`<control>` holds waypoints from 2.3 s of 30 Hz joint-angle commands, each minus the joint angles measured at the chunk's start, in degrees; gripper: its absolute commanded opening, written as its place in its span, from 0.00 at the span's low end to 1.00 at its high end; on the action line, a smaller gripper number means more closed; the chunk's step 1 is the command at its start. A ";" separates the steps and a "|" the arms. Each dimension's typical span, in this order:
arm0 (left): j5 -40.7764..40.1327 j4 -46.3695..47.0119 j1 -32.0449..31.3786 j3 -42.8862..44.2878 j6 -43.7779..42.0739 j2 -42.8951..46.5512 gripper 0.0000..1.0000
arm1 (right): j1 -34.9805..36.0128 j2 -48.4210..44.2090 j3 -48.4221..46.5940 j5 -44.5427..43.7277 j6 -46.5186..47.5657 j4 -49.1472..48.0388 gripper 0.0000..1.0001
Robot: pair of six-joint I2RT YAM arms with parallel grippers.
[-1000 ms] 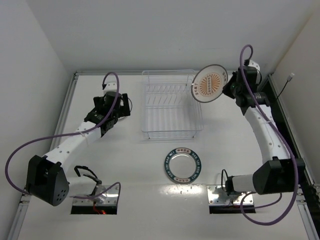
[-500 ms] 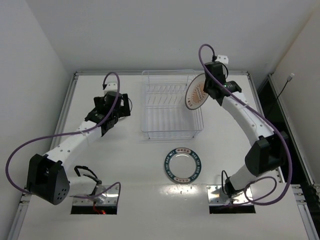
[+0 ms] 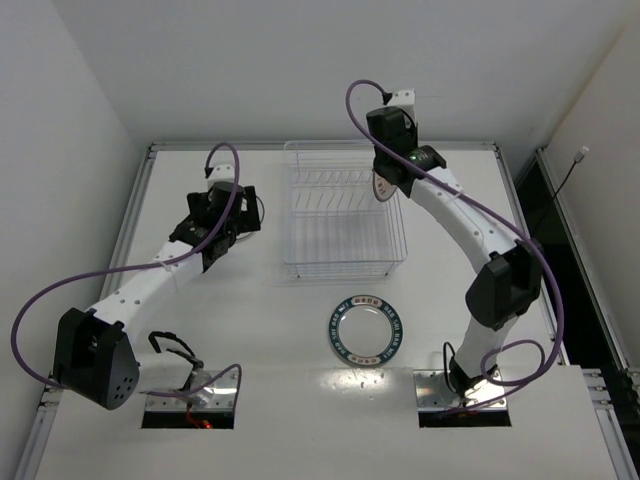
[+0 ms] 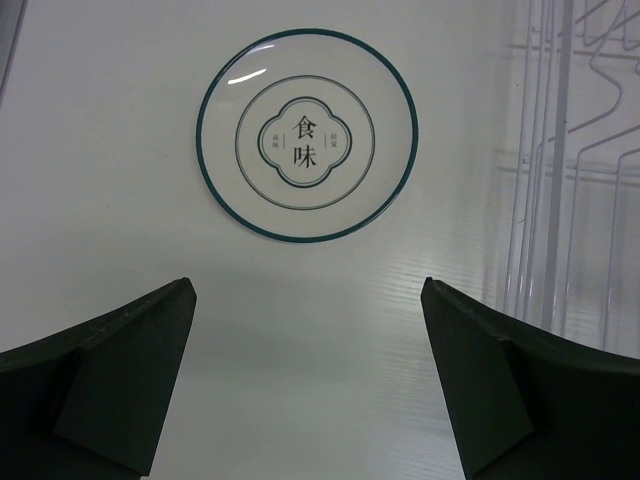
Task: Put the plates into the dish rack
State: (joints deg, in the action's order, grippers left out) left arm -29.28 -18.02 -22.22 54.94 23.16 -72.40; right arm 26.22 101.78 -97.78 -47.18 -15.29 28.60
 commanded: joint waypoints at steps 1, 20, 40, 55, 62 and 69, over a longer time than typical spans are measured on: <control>-1.04 0.71 -0.37 2.72 0.05 -0.11 0.95 | 0.33 0.62 -3.04 -5.56 2.46 -5.03 0.00; -1.04 0.18 -0.37 2.72 0.05 -0.11 0.95 | 0.33 8.52 -2.76 -5.11 4.65 -5.23 0.00; -1.04 0.18 -0.37 2.72 0.05 -1.16 0.95 | 4.19 6.94 -1.11 2.53 1.23 -1.71 0.22; -0.87 -0.35 -0.37 3.25 0.05 -0.64 0.95 | -1.51 -26.42 20.49 22.54 -8.70 6.47 0.77; 0.27 0.17 -0.37 3.25 0.05 -0.64 0.95 | -11.34 -52.17 49.15 48.11 -11.86 11.21 0.97; 2.55 0.18 -0.37 3.25 0.05 -1.16 0.95 | -18.92 -55.81 67.18 74.83 -16.79 9.90 0.92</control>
State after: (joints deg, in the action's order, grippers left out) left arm -28.05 -18.85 -22.20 55.72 23.16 -73.73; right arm 9.23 47.64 -32.69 12.08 -28.58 40.03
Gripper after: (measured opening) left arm 0.955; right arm 0.925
